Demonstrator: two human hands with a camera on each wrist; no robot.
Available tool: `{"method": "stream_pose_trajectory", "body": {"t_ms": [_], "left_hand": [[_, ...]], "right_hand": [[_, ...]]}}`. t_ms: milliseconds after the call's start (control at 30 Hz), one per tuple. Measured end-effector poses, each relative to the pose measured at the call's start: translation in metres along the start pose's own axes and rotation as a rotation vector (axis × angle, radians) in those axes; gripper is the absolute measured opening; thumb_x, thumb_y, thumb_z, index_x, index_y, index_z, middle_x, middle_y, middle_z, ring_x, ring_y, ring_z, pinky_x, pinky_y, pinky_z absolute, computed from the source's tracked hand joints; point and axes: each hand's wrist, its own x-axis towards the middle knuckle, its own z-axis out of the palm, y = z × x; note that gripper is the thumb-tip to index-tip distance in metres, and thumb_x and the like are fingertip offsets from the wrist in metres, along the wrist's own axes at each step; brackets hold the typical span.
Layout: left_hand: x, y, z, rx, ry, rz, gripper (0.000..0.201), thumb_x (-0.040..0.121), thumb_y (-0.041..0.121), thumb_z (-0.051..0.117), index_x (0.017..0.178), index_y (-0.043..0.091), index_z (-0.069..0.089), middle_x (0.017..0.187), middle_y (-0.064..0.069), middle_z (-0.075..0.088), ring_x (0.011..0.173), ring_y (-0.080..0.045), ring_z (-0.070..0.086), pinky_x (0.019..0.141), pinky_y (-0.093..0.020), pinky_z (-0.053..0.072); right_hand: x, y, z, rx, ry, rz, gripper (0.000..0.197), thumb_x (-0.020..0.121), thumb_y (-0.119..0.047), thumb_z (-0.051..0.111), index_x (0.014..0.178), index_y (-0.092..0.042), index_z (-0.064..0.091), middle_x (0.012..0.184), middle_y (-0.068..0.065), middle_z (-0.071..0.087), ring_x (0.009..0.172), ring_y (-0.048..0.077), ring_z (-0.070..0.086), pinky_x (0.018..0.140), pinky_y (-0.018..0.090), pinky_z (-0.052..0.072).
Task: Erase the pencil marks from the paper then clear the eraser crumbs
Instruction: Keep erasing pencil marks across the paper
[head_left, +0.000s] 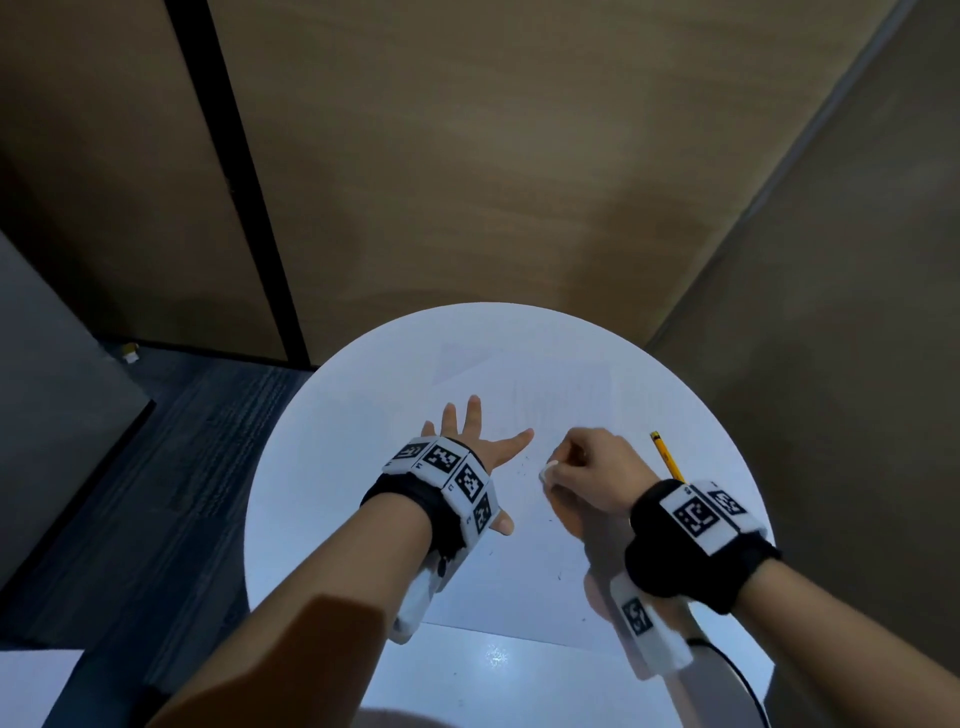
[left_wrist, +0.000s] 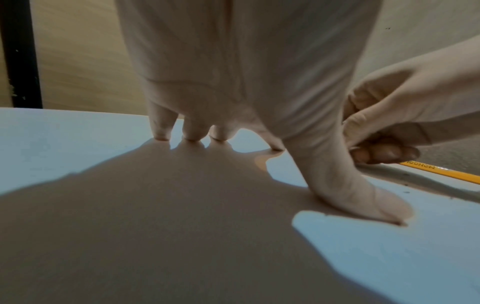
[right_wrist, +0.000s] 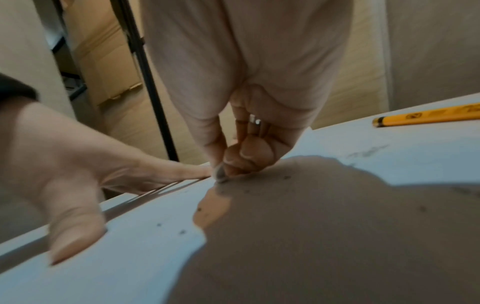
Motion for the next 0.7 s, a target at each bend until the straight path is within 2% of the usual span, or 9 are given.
{"method": "stream_pose_trajectory", "body": {"t_ms": [67,100,200,267,433,467,600,633,700], "left_hand": [[-0.001,0.0,0.001,-0.003,0.0,0.001,0.112,0.071,0.058,0.073,0.143,0.052,-0.013,0.15,-0.016,-0.034,0.137,-0.045,-0.025,0.111,-0.06,-0.004],[-0.001,0.0,0.001,-0.007,0.001,0.001,0.112,0.071,0.057,0.073,0.143,0.052,-0.013,0.15,-0.016,-0.034,0.137,-0.045,-0.025,0.111,-0.06,-0.005],[-0.001,-0.001,0.001,-0.01,0.006,0.0,0.112,0.071,0.056,0.074,0.143,0.052,-0.012,0.15,-0.016,-0.035,0.137,-0.045,-0.026,0.111,-0.06,-0.005],[-0.001,0.0,0.001,-0.006,0.004,0.002,0.112,0.071,0.057,0.073,0.143,0.052,-0.013,0.15,-0.016,-0.034,0.137,-0.045,-0.025,0.111,-0.06,-0.004],[-0.002,0.002,0.0,0.008,0.008,0.002,0.112,0.07,0.06,0.072,0.143,0.052,-0.012,0.15,-0.017,-0.033,0.138,-0.046,-0.024,0.111,-0.061,-0.003],[-0.002,0.002,0.001,0.007,0.01,-0.001,0.112,0.07,0.06,0.072,0.143,0.052,-0.012,0.15,-0.017,-0.033,0.138,-0.046,-0.024,0.111,-0.061,-0.003],[0.0,-0.001,0.002,-0.001,0.01,0.003,0.113,0.07,0.059,0.073,0.143,0.052,-0.013,0.15,-0.017,-0.034,0.137,-0.046,-0.025,0.111,-0.061,-0.004],[0.0,-0.002,0.002,0.0,0.009,0.004,0.113,0.069,0.059,0.073,0.143,0.052,-0.013,0.15,-0.017,-0.034,0.137,-0.046,-0.024,0.11,-0.061,-0.003],[0.0,-0.002,0.001,0.001,0.007,0.009,0.113,0.069,0.06,0.073,0.143,0.053,-0.013,0.15,-0.016,-0.034,0.137,-0.046,-0.024,0.11,-0.061,-0.003]], "right_hand": [[0.002,0.001,0.0,0.002,0.073,0.015,0.015,0.083,-0.023,0.065,0.076,-0.016,0.053,0.087,0.0,0.062,0.079,0.014,0.053,0.057,0.014,0.035],[-0.001,0.0,0.002,-0.008,0.055,0.001,0.017,0.083,-0.023,0.064,0.074,-0.018,0.051,0.086,-0.001,0.061,0.079,0.014,0.053,0.056,0.014,0.034],[-0.017,-0.005,0.011,-0.074,-0.127,-0.079,0.014,0.084,-0.023,0.063,0.078,-0.016,0.053,0.079,-0.007,0.057,0.073,0.009,0.051,0.057,0.013,0.035],[-0.017,-0.005,0.008,-0.078,-0.171,-0.088,0.011,0.084,-0.023,0.064,0.081,-0.016,0.055,0.077,-0.009,0.057,0.072,0.007,0.052,0.058,0.012,0.036],[0.012,0.003,-0.007,-0.008,0.109,0.024,0.016,0.084,-0.022,0.064,0.076,-0.014,0.053,0.087,0.002,0.061,0.082,0.017,0.054,0.055,0.014,0.035],[0.011,0.004,-0.005,0.004,0.118,0.021,0.016,0.084,-0.022,0.064,0.075,-0.014,0.052,0.086,0.002,0.061,0.083,0.018,0.055,0.056,0.015,0.035],[-0.013,0.0,0.008,-0.019,-0.132,-0.061,0.014,0.083,-0.022,0.065,0.078,-0.014,0.055,0.077,-0.005,0.059,0.072,0.01,0.053,0.06,0.017,0.039],[-0.014,0.0,0.007,-0.014,-0.165,-0.064,0.014,0.082,-0.022,0.066,0.076,-0.015,0.055,0.075,-0.006,0.059,0.07,0.008,0.053,0.06,0.017,0.04],[-0.007,0.002,0.002,-0.002,-0.122,-0.04,0.015,0.081,-0.023,0.067,0.073,-0.018,0.055,0.076,-0.006,0.06,0.073,0.01,0.055,0.061,0.018,0.041]]}}
